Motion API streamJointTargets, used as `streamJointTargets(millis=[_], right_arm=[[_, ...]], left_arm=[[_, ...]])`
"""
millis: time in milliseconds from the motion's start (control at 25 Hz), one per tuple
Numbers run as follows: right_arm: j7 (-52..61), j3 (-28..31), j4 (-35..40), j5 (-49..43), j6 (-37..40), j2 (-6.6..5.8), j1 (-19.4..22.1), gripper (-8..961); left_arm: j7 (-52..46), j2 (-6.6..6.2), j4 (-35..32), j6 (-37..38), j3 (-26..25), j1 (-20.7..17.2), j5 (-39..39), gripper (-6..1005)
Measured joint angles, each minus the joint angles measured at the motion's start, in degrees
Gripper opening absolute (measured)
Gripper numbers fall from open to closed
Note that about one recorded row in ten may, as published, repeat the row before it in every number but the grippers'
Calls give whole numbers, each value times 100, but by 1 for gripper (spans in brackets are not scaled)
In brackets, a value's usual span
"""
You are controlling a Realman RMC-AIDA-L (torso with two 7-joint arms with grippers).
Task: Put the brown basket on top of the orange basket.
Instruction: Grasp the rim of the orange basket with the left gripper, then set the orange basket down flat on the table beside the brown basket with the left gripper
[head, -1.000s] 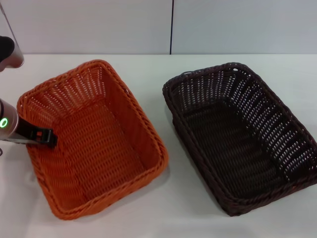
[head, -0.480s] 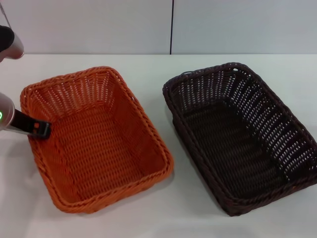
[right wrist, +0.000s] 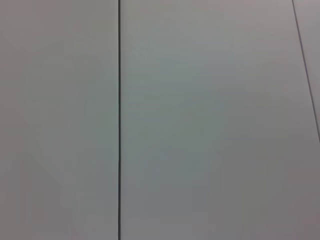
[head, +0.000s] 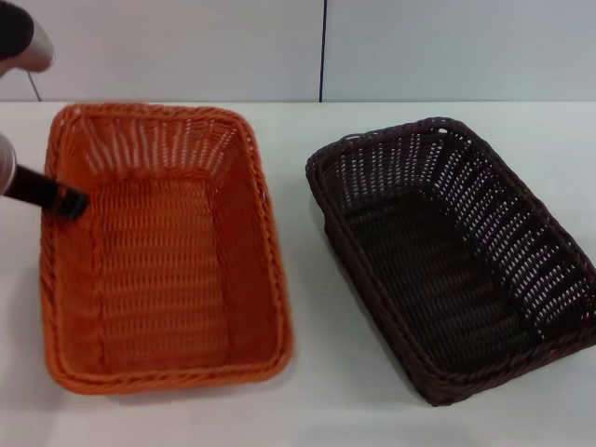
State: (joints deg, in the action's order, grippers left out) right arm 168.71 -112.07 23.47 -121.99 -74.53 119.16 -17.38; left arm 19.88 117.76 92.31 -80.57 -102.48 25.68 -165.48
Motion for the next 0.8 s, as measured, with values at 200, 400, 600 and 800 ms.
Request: streamJointTargets(millis=[200, 400, 600, 800], right_arm=[[9, -10, 57, 0, -55, 18, 45, 827], [7, -27, 187, 0, -150, 39, 152, 827], [2, -137, 298, 21, -296, 60, 271, 826], [-5, -249, 344, 39, -404, 71, 346, 826]], left_arm=[[913, -7, 491, -236, -316, 144, 0, 222], [1855, 3, 860, -580, -550, 400, 37, 185], [2585, -3, 993, -831, -596, 671, 12, 167], [3438, 7, 991, -904, -587, 863, 29, 163]])
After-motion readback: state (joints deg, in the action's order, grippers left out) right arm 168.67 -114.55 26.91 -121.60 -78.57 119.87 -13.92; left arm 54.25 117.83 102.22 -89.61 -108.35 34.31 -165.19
